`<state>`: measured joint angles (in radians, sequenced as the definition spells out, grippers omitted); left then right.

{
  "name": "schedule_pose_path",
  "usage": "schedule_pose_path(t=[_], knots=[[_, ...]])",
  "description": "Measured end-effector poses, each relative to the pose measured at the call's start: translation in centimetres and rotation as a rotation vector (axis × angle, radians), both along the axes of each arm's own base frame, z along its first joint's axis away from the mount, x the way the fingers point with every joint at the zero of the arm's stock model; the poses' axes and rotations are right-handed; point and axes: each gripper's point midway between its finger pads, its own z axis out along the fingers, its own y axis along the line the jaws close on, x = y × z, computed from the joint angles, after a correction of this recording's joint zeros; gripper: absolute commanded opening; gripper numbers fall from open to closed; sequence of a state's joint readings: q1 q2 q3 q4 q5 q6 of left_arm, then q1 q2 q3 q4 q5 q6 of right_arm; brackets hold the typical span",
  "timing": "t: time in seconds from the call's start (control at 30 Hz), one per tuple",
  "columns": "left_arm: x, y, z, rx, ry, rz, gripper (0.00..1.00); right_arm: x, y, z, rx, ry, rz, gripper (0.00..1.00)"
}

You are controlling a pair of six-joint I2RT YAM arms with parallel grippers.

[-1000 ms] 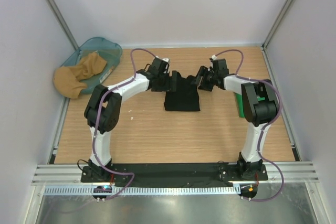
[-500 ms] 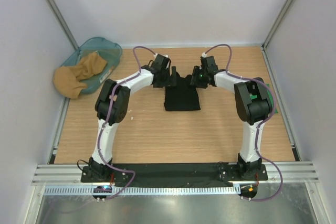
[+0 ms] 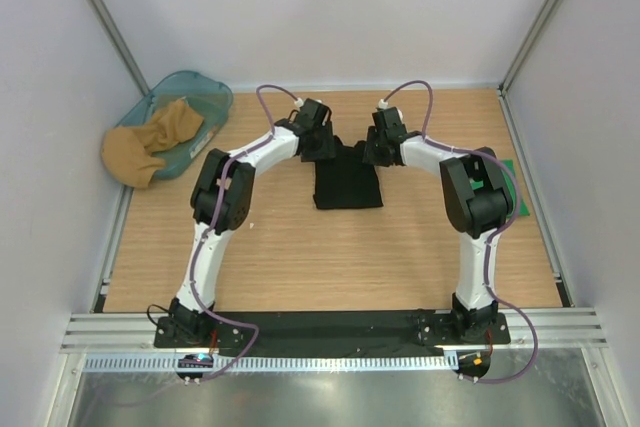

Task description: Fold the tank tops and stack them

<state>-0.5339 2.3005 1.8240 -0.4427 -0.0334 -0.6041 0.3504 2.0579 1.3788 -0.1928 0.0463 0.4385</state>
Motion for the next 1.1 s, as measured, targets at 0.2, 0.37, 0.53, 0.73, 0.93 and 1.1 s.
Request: schedule_pose_path(t=[0.2, 0.37, 0.53, 0.73, 0.93, 1.1], knots=[[1.2, -2.8, -0.1, -0.038, -0.019, 0.012, 0.45, 0.3, 0.3, -0.1, -0.01, -0.006, 0.003, 0.25], [1.7, -5.0, -0.2, -0.052, -0.047, 0.03, 0.2, 0.3, 0.4, -0.1, -0.024, -0.01, 0.009, 0.1], [1.6, -5.6, -0.4, -0.044, -0.058, 0.047, 0.0, 0.3, 0.4, -0.1, -0.032, -0.012, 0.008, 0.01], [1.4, -5.8, -0.2, -0.041, -0.062, 0.043, 0.0, 0.2, -0.3, 0.2, -0.061, -0.022, -0.016, 0.01], [-2.5, -8.2, 0.0, -0.029, -0.05, -0.004, 0.0, -3.6, -4.1, 1.1, -0.105, 0.017, -0.097, 0.01], [-7.1, -12.1, 0.5, -0.07, -0.039, -0.065, 0.0, -5.1, -9.2, 2.8, -0.084, 0.019, -0.23, 0.01]])
